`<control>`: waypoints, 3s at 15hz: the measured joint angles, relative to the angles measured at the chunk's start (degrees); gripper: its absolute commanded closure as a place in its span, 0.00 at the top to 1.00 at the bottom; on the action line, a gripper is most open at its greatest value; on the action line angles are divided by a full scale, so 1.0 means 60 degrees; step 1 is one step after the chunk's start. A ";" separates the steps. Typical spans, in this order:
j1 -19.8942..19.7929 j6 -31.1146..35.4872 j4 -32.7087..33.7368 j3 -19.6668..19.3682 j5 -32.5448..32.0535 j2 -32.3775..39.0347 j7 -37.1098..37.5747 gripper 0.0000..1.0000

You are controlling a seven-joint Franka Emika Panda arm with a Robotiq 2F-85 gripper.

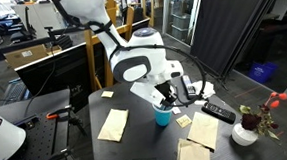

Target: Remove the marker from the blue cup

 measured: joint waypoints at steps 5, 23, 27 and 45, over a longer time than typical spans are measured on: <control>-0.0003 0.0158 0.0019 -0.0001 -0.0296 0.0039 0.0259 0.03; -0.1581 -0.0943 -0.0781 0.2276 0.0327 -0.3089 -0.0080 0.03; -0.2176 -0.2020 -0.0778 0.3407 0.1682 -0.3658 -0.1361 0.03; 0.1492 -0.4864 -0.2002 0.1194 0.2613 -0.4918 -0.0794 0.03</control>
